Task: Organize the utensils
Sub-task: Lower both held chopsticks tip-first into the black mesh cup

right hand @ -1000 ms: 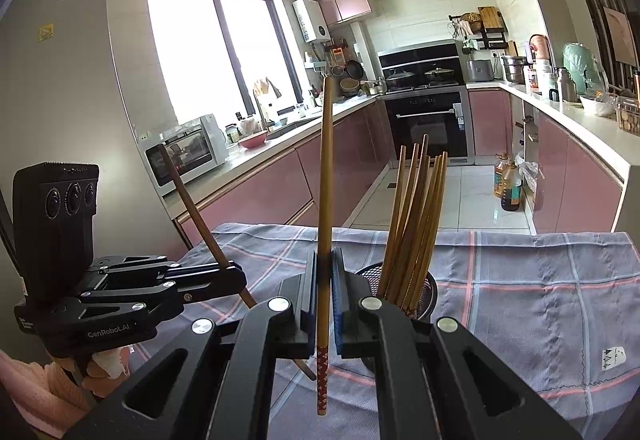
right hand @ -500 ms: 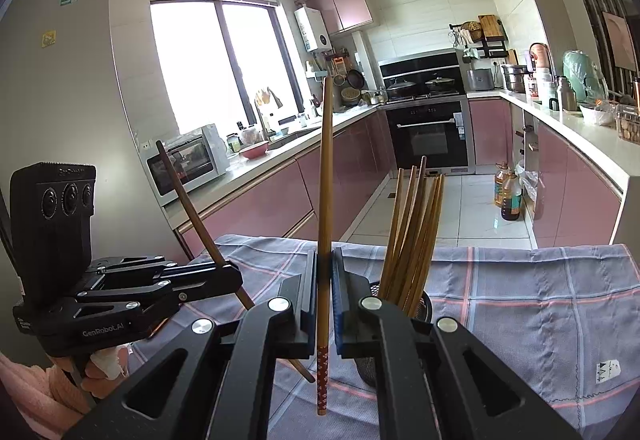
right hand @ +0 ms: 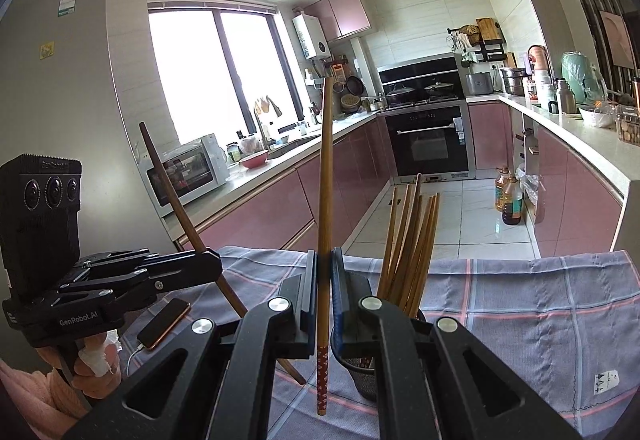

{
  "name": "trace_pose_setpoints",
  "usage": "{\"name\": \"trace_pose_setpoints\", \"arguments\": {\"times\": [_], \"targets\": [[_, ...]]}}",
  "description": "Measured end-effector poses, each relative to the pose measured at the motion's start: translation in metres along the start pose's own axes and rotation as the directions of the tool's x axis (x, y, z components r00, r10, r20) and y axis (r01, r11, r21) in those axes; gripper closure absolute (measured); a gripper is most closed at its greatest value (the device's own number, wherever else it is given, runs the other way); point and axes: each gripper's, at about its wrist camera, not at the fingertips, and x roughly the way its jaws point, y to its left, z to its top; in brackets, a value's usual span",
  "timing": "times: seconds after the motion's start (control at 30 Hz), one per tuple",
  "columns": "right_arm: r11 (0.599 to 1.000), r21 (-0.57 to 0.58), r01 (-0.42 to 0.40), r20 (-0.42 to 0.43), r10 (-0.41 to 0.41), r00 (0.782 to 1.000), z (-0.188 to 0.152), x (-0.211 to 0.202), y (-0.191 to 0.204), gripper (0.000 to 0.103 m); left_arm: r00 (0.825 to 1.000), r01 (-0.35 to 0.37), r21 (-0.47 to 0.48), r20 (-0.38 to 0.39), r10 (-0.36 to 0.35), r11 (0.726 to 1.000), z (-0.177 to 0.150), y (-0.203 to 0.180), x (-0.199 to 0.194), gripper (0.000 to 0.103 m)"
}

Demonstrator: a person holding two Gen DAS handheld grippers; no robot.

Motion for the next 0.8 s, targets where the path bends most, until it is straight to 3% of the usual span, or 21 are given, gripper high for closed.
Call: {"name": "trace_pose_setpoints", "arguments": {"times": [0.8], "targets": [[1.0,0.008,0.029,0.02,-0.029,0.999,0.014,0.011,-0.004,0.097,0.998,-0.01,-0.001,0.058,0.01,1.0,0.016,-0.009,0.003,0.095]]}}
